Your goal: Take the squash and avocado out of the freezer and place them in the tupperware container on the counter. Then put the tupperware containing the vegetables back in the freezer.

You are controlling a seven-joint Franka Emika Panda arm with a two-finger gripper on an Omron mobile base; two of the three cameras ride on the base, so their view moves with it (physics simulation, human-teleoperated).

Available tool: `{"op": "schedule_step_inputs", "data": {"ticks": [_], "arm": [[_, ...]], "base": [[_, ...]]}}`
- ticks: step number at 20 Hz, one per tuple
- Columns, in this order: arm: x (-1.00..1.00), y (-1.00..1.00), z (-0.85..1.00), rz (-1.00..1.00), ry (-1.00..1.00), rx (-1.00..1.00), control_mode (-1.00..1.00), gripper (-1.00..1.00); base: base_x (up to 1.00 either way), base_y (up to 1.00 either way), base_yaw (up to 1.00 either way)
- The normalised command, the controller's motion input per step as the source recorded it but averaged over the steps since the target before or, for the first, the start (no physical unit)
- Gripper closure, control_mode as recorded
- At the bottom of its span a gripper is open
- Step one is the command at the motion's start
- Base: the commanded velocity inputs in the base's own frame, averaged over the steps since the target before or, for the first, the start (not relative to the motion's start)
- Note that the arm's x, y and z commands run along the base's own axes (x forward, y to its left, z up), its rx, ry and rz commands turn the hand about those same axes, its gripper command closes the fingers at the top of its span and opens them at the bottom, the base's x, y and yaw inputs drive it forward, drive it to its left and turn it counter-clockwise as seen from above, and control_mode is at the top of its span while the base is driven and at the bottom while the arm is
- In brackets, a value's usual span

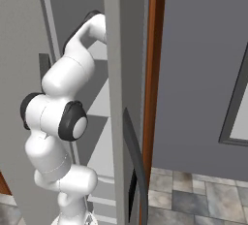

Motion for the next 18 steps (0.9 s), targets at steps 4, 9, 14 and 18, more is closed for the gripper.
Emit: {"op": "schedule_step_inputs", "data": {"ticks": [4,9,14,18], "arm": [[-0.15,0.0,-0.1,-0.03,0.0,0.0,-1.0,1.0],[-0.5,0.0,0.0,-0.04,-0.02,0.0,-1.0,1.0],[-0.94,0.0,0.0,-0.05,-0.09,0.0,-1.0,1.0],[-1.0,0.0,-0.01,-0.02,-0.13,0.0,-1.0,1.0]], "base": [[0.0,0.0,0.0],[0.0,0.0,0.0],[0.0,0.0,0.0],[0.0,0.0,0.0]]}}
